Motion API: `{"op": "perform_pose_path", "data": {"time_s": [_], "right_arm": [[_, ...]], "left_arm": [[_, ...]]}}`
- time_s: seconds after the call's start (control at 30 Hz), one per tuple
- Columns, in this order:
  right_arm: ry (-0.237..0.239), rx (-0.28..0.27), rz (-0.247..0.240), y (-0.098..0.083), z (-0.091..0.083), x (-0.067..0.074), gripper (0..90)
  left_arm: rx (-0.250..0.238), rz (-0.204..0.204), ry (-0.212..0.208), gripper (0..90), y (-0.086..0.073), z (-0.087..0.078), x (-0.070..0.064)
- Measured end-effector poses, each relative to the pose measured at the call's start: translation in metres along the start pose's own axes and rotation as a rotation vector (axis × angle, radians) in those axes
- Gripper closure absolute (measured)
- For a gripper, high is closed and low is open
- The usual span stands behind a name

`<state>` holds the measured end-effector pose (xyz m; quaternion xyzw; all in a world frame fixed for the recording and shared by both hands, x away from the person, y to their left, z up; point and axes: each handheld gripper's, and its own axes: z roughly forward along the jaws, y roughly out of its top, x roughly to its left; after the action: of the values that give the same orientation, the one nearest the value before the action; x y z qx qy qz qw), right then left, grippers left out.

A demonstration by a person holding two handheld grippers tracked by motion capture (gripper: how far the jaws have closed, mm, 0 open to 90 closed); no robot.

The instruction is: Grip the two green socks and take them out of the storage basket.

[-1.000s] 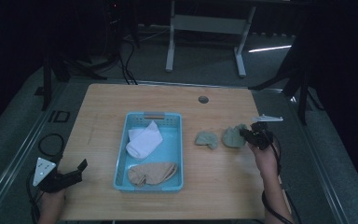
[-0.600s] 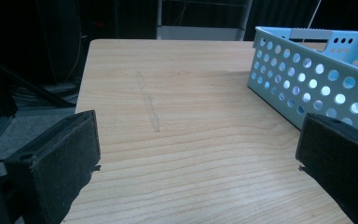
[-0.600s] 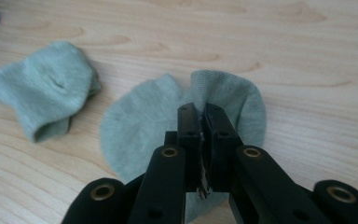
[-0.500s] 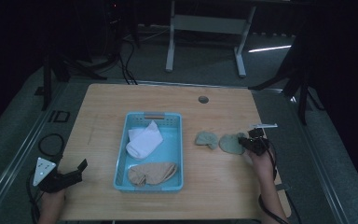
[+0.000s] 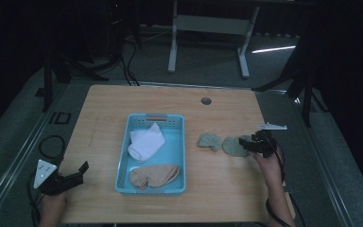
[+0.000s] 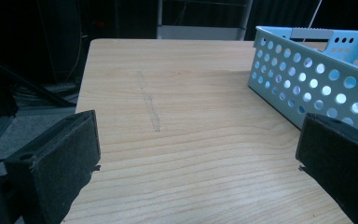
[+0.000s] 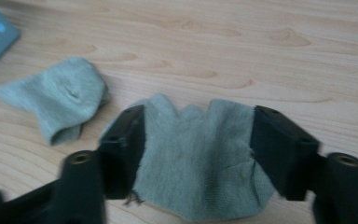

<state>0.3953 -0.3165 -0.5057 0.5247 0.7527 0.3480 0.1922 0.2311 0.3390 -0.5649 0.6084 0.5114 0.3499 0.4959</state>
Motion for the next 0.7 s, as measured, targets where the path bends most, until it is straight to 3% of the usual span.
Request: {"op": "perform_pose_path", "data": {"time_s": [0.1,0.2,0.23,0.4,0.43,0.53,0.7], "right_arm": [[0.001,-0.038,0.035,0.0,-0.006,-0.005,17.9],[0.006,-0.033,0.043,-0.002,-0.007,-0.007,15.8],[0.009,-0.02,0.024,-0.004,-0.007,-0.007,13.9],[0.018,-0.025,0.02,-0.011,-0.008,-0.006,13.7],[-0.004,-0.05,0.019,-0.014,-0.009,-0.006,13.7],[0.005,-0.065,0.024,-0.017,-0.011,-0.007,13.7],[0.022,-0.094,-0.013,-0.027,-0.017,-0.005,13.8]], "left_arm": [[0.001,-0.001,0.0,0.0,0.0,0.0,0.0],[0.002,0.0,0.0,0.0,0.0,0.0,0.0],[0.002,0.0,0.0,0.0,0.0,0.0,0.0],[0.002,-0.001,0.001,0.0,0.0,0.0,0.0],[0.001,-0.001,0.0,0.0,0.0,0.0,0.0],[0.001,0.0,0.0,0.0,0.0,0.0,0.0],[0.0,0.001,0.0,0.0,0.0,0.0,0.0]]}}
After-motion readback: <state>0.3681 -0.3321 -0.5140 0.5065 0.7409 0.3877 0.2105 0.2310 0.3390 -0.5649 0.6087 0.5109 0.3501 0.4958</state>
